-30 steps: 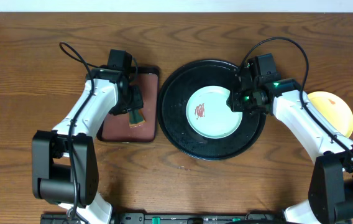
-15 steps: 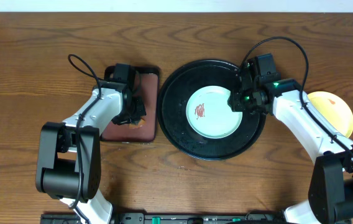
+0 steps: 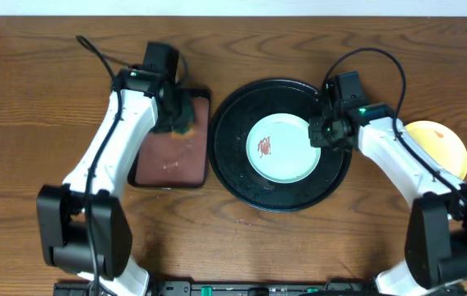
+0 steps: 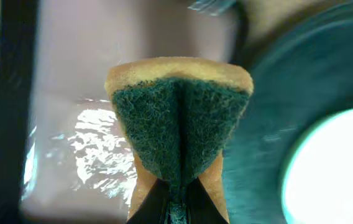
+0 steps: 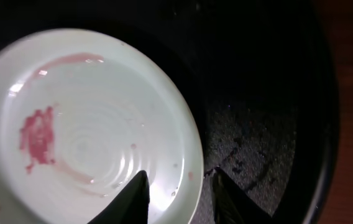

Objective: Clean dirty plates on tray and stack at the side
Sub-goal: 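Grasp the sponge with the left gripper and dip it in the small tray, then scrub the light-green plate with the sponge while the right gripper holds it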

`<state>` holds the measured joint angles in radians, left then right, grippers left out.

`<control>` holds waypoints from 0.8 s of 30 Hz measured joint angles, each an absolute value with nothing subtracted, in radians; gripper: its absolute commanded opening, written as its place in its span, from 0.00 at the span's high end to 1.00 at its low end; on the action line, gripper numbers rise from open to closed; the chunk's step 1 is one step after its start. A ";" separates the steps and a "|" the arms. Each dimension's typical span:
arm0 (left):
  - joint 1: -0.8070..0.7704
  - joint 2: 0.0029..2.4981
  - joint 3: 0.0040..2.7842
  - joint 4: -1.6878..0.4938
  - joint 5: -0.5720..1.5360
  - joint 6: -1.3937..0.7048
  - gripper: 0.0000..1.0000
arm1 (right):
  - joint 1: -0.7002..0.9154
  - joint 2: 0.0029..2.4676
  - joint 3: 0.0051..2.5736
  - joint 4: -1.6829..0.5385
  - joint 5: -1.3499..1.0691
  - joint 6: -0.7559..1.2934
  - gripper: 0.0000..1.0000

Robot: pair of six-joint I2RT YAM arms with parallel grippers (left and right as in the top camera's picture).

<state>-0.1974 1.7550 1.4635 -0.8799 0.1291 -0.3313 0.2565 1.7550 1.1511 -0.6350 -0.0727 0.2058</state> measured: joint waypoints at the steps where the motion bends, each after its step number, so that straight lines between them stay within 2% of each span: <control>1: -0.212 1.745 1.470 -0.865 0.142 -0.331 0.93 | 0.257 1.774 1.151 -0.635 -0.070 0.203 0.66; 6: -0.299 1.742 1.475 -0.818 0.197 -0.331 0.92 | 0.257 1.869 1.151 -0.635 -0.067 0.196 0.67; 10: -0.380 1.753 1.475 -0.774 0.213 -0.332 0.93 | 0.256 1.896 1.158 -0.629 -0.060 0.184 0.99; 16: -0.489 1.810 1.475 -0.691 0.229 -0.352 0.92 | 0.250 1.897 1.170 -0.631 -0.067 0.193 0.99; 24: -0.583 2.008 1.475 -0.543 0.276 -0.449 0.92 | 0.246 1.897 1.170 -0.632 -0.073 0.193 0.99</control>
<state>-0.5827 2.0075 1.4750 -0.5434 0.2756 -0.4492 0.2459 1.8973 1.1698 -0.6323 -0.0734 0.1932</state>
